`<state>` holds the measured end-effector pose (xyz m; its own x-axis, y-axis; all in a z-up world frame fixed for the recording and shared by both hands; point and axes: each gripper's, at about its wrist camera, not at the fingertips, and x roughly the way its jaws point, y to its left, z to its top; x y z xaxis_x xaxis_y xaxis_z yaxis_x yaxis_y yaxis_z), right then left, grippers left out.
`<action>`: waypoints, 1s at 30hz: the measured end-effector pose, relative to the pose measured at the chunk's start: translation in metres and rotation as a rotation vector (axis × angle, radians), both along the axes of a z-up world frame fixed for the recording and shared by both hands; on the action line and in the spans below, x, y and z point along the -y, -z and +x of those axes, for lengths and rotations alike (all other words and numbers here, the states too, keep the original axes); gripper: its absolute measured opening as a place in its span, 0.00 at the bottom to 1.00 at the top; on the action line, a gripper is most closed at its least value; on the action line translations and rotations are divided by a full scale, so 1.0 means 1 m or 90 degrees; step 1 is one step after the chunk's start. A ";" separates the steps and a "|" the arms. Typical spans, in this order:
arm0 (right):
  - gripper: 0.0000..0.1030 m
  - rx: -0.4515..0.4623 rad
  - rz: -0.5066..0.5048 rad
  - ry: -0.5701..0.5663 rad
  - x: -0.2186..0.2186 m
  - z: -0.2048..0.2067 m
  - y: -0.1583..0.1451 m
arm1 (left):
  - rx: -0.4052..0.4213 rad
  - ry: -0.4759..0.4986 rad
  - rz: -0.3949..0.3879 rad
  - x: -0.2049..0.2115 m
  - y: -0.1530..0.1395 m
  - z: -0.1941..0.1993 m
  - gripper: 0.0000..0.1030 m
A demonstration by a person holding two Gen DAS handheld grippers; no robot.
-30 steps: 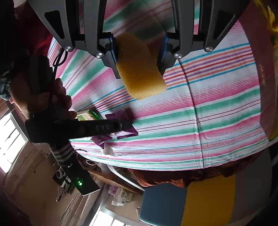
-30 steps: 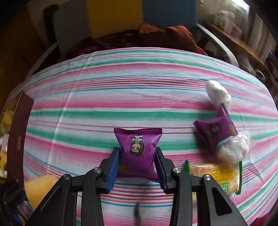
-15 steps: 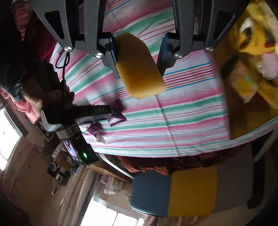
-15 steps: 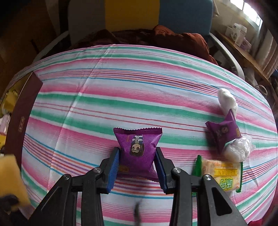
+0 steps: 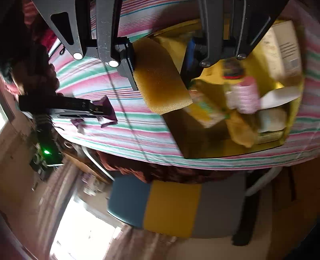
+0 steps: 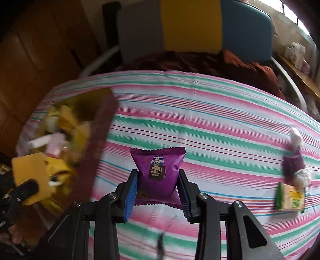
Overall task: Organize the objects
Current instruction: 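Carry the yellow sponge and purple packet over the gold tray, then open the left tool over the tray while the right tool releases the purple packet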
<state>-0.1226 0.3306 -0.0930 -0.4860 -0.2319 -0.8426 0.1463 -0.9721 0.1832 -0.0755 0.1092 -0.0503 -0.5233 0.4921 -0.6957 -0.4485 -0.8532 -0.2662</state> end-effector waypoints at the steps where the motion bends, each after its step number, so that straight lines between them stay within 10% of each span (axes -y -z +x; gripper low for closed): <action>1: 0.37 -0.004 -0.006 -0.010 0.010 0.002 -0.003 | -0.003 -0.014 0.000 0.009 -0.001 0.000 0.40; 12: 0.37 -0.033 -0.013 -0.109 0.107 0.011 -0.023 | -0.081 -0.137 -0.074 0.073 -0.008 0.011 0.42; 30: 0.38 -0.042 -0.004 -0.108 0.156 -0.025 -0.036 | -0.054 -0.175 -0.088 0.099 0.012 -0.003 0.44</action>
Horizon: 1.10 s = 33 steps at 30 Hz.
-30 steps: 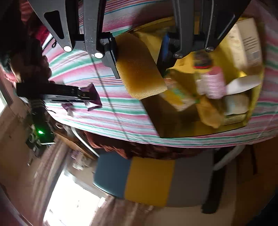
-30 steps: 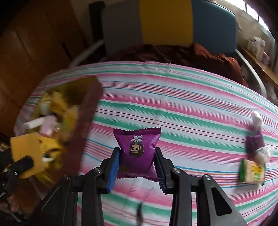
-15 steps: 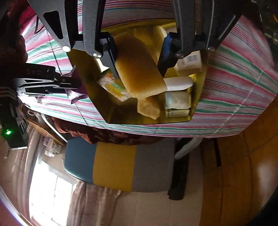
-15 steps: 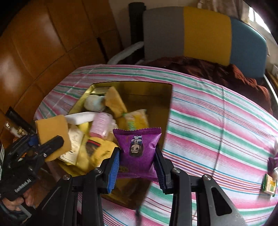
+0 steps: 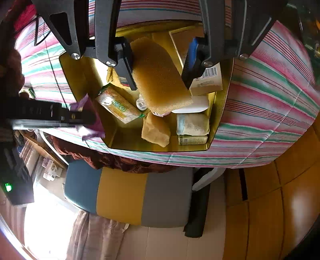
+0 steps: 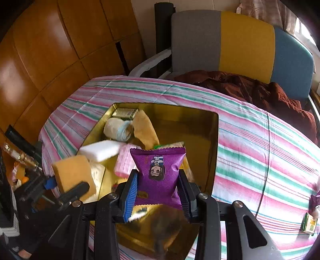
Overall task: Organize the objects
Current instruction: 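Open the left tool over the tray while the right tool releases the purple packet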
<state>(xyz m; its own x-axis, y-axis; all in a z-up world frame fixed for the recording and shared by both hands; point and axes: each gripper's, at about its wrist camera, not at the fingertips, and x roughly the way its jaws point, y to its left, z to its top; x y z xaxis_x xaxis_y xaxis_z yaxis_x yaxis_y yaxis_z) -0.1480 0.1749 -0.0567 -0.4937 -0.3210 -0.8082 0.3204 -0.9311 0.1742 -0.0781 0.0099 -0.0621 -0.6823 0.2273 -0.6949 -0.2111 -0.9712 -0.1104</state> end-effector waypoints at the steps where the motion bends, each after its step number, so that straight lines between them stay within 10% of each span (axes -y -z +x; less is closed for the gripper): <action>1: 0.39 -0.004 0.000 0.013 0.001 -0.005 -0.002 | 0.002 -0.003 -0.002 0.000 0.002 -0.002 0.46; 5: 0.62 -0.023 -0.012 0.051 0.000 -0.018 -0.013 | 0.000 -0.018 -0.003 0.002 0.002 -0.005 0.65; 33: 0.66 -0.044 0.044 0.074 0.006 0.044 0.004 | -0.046 -0.034 0.001 0.006 -0.024 0.020 0.76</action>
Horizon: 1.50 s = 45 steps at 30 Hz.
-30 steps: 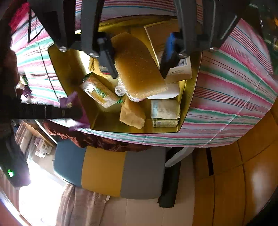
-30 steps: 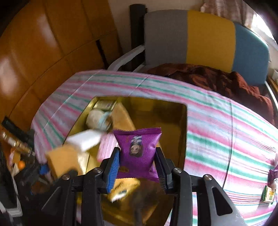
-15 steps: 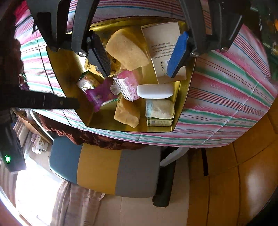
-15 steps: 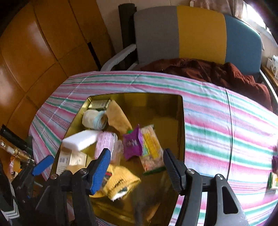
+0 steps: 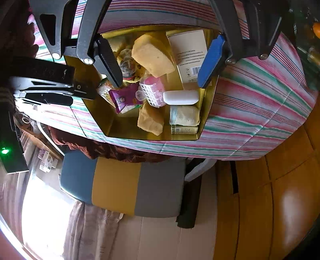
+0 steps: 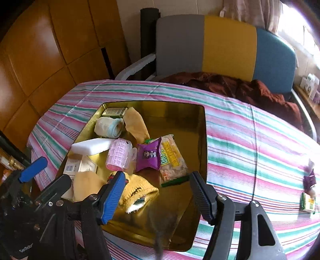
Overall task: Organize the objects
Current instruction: 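Open the left tool over the tray while the right tool releases the purple packet, then move both tools from the gold tray back to the remaining items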
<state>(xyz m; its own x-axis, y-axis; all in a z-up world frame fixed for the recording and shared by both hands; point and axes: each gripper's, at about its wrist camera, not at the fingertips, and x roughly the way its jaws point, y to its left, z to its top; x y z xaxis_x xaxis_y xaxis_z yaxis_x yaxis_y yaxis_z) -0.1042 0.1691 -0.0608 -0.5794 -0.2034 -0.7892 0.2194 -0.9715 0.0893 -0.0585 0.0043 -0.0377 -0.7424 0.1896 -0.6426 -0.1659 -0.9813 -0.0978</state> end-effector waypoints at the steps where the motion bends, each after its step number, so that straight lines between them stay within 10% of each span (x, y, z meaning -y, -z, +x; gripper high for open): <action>1: 0.66 -0.007 0.004 0.003 0.000 0.002 -0.001 | -0.003 0.000 -0.001 0.000 -0.001 0.001 0.76; 26: 0.68 -0.017 0.028 0.069 -0.044 0.023 0.006 | -0.032 0.060 -0.064 -0.038 -0.004 0.023 0.86; 45: 0.68 0.073 -0.020 0.305 -0.226 0.027 0.028 | -0.013 0.219 -0.085 -0.116 0.006 0.032 0.89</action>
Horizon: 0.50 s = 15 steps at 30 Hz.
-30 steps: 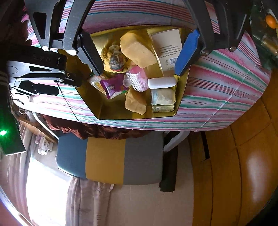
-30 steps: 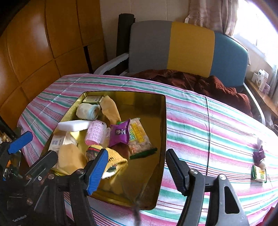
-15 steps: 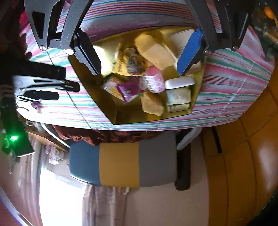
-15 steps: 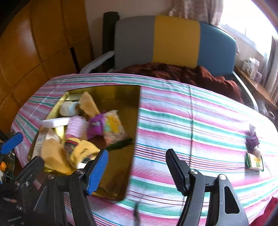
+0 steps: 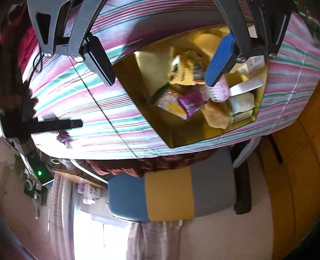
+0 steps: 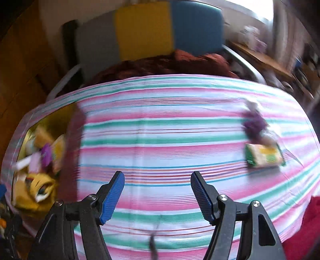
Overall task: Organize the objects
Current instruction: 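Move both tools from the gold tray back to the remaining items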
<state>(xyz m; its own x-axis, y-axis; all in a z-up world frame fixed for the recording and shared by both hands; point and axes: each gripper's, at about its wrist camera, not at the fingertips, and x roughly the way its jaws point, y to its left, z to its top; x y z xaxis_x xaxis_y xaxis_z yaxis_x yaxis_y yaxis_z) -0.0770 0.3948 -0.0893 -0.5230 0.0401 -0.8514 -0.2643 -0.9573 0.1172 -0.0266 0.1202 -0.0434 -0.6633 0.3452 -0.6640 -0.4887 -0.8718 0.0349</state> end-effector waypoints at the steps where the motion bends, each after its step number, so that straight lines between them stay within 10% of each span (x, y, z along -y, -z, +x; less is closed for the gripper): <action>1: 0.68 0.002 -0.005 0.018 -0.014 0.002 -0.001 | 0.001 0.007 -0.001 -0.005 0.000 0.000 0.89; 15: 0.68 0.028 -0.030 0.245 -0.189 0.020 0.000 | 0.016 0.116 -0.021 -0.082 0.002 -0.004 0.89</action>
